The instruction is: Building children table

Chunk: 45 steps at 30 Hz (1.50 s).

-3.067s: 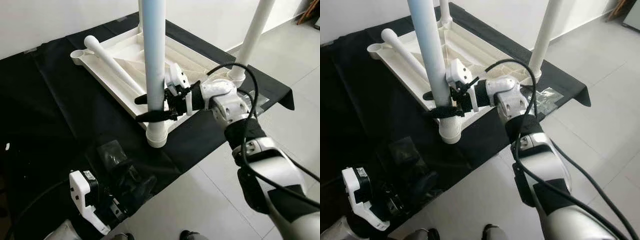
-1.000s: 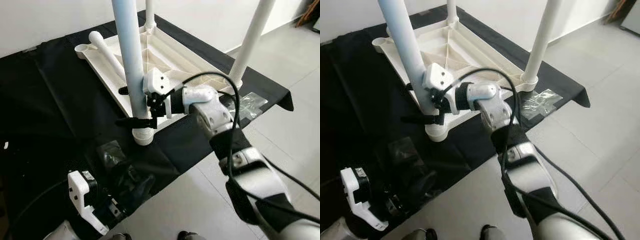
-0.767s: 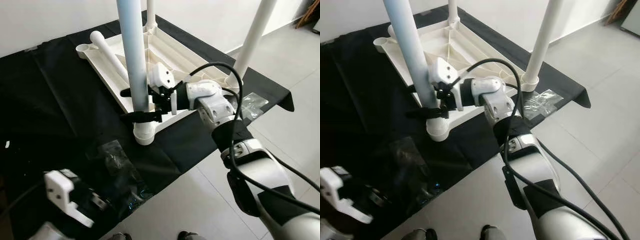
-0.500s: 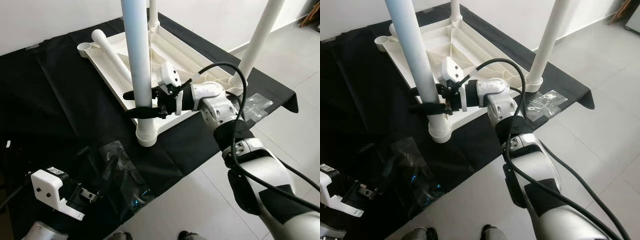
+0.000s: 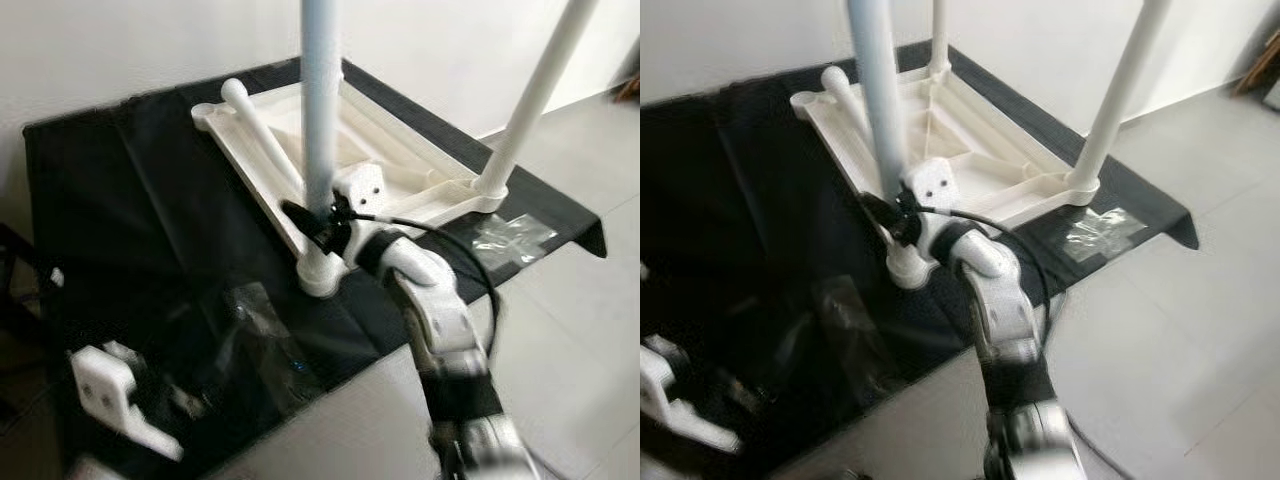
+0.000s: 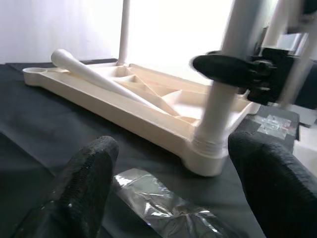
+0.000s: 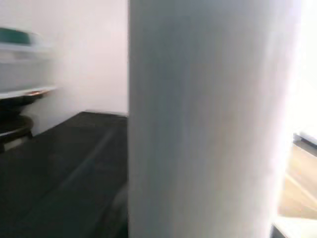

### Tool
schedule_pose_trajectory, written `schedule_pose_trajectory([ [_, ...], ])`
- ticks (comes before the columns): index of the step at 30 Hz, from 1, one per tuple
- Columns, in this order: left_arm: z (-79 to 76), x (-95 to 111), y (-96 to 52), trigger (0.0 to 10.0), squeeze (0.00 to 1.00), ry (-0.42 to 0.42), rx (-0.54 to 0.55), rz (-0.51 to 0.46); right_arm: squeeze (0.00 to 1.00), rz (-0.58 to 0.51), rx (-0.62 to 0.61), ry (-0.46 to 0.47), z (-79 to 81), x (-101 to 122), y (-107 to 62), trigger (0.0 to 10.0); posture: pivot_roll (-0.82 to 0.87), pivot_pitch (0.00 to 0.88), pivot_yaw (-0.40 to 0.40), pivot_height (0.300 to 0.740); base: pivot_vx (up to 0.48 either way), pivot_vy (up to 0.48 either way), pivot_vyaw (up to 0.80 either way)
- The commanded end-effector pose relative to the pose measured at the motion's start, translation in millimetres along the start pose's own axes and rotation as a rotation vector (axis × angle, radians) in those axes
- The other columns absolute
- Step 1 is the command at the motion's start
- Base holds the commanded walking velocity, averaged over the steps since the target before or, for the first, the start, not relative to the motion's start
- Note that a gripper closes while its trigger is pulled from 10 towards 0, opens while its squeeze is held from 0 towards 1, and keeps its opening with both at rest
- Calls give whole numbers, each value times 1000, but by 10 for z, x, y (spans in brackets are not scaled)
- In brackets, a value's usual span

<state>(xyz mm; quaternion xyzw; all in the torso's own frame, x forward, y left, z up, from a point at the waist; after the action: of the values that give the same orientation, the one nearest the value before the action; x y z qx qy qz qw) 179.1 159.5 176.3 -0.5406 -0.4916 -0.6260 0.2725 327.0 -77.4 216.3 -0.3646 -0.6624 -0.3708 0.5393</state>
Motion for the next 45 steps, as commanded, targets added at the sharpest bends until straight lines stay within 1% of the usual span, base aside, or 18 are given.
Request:
schedule_pose_trajectory([
  [1,-16,-29,5,10000,0,-5,-8,6,0,206,-77,44,3,-451,-94,0,28,229,17,740,0,0,0],
  [7,20,-78,33,10000,0,19,-18,20,0,191,11,52,221,-389,-25,0,37,209,27,740,0,0,0],
  [8,27,-86,39,10000,0,21,-17,21,0,192,40,42,243,-360,-1,10000,37,203,31,740,0,0,0],
  [10,27,-86,39,10000,0,21,-17,21,0,192,40,42,243,-360,-1,10000,37,203,31,740,0,0,0],
  [11,40,-103,50,10000,0,24,-15,25,0,180,83,24,233,-253,49,10000,36,200,32,740,0,0,0],
  [12,42,-113,52,10000,0,25,-14,28,1000,152,105,35,183,-185,91,10000,40,197,31,740,0,0,0],
  [13,42,-113,52,10000,0,25,-14,28,1000,152,105,35,183,-185,91,10000,40,197,31,740,0,0,0],
  [15,44,-129,51,10000,0,26,-14,32,1000,90,214,32,110,-51,193,10000,41,196,28,740,0,0,0],
  [18,41,-135,51,10000,0,26,-14,34,1000,76,243,25,82,-3,213,10000,43,195,25,740,0,0,0],
  [20,25,-144,56,10000,0,27,-16,34,1000,32,401,-6,29,115,284,10000,50,192,17,740,0,0,0],
  [21,25,-144,56,10000,0,27,-16,34,1000,32,401,-6,29,115,284,10000,50,192,17,740,0,0,0],
  [23,7,-149,60,10000,0,28,-18,33,949,12,610,-39,18,170,301,10000,50,191,14,740,0,0,0],
  [24,-5,-151,59,10000,0,28,-20,33,0,15,697,-92,0,166,329,10000,58,192,9,740,0,0,0],
  [29,-29,-145,50,10000,0,29,-22,33,0,28,818,-155,-23,180,397,10000,69,194,4,740,0,0,0],
  [33,-44,-134,41,10000,0,29,-23,33,0,21,897,-126,3,256,449,10000,77,206,2,740,0,0,0],
  [34,-50,-129,37,10000,0,29,-24,34,0,19,942,-112,23,282,457,0,80,209,2,740,0,0,0],
  [38,-61,-124,29,10000,0,28,-26,36,0,19,995,-104,40,301,465,0,82,214,0,740,0,0,0],
  [45,-65,-123,27,10000,0,27,-27,37,0,-3,962,-97,0,270,478,0,77,218,2,740,0,0,0],
])
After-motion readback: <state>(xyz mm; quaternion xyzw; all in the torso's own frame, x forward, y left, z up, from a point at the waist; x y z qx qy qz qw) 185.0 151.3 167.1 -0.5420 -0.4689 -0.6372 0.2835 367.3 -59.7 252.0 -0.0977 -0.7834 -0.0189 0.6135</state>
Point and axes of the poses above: a point about 5 cm out from each wrist's last joint towards the gripper, its own y axis pointing out of the wrist towards the gripper, its own x axis along the axis of the wrist's last joint, z = x × y, the point moved 2 cm from there along y, pointing out of the wrist towards the gripper, and after that the axes turned 1 degree about y, right-handed, at the moved point
